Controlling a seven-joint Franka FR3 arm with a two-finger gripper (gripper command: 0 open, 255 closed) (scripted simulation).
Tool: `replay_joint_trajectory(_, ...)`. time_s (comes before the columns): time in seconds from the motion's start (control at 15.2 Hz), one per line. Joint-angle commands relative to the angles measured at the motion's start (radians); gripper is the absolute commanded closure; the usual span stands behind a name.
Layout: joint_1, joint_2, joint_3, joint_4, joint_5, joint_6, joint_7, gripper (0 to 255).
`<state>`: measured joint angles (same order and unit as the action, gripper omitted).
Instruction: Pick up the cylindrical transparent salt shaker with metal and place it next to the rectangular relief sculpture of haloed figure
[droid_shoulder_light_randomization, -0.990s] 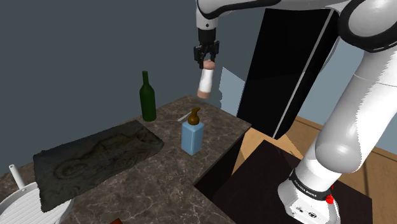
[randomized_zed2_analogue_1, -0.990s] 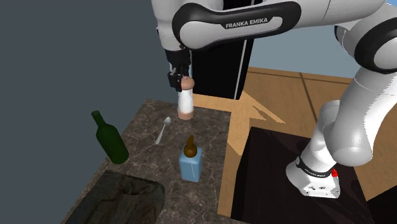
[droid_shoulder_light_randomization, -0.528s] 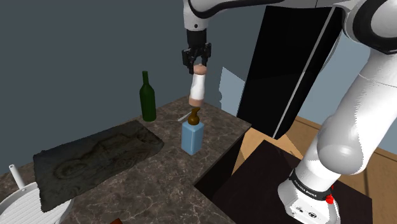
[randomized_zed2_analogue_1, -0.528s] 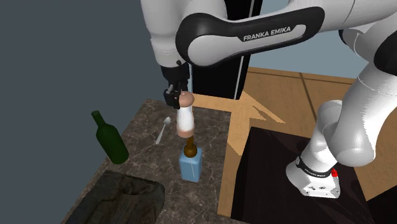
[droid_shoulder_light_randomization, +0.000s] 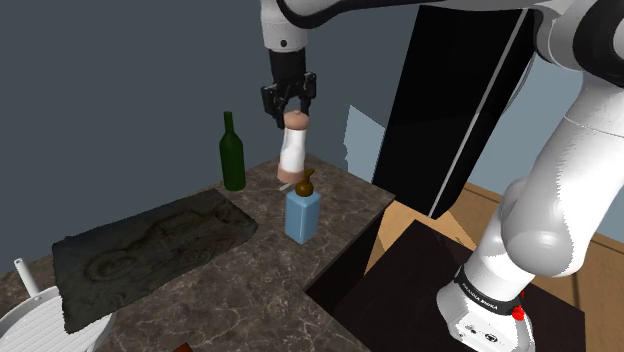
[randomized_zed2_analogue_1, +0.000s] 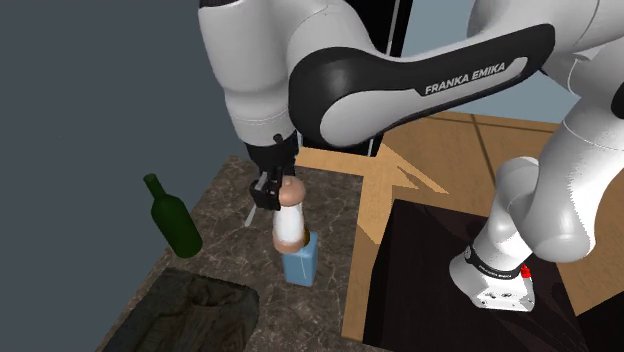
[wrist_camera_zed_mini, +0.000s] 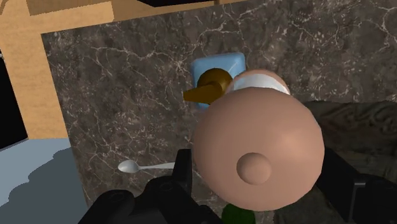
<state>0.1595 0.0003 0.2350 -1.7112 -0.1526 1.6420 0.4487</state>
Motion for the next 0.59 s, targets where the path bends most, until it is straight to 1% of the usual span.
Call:
replay_joint_trajectory(0.0, 0.025, 0.009, 0.025, 0.017, 0.001, -0.016, 0.049, 255)
replay_joint_trajectory(0.46, 0.115, 0.082, 0.108, 0.109, -0.008, -0.064, 0.218, 255)
replay_joint_trajectory(0.53, 0.123, 0.089, 0.113, 0.118, -0.010, -0.068, 0.230, 255)
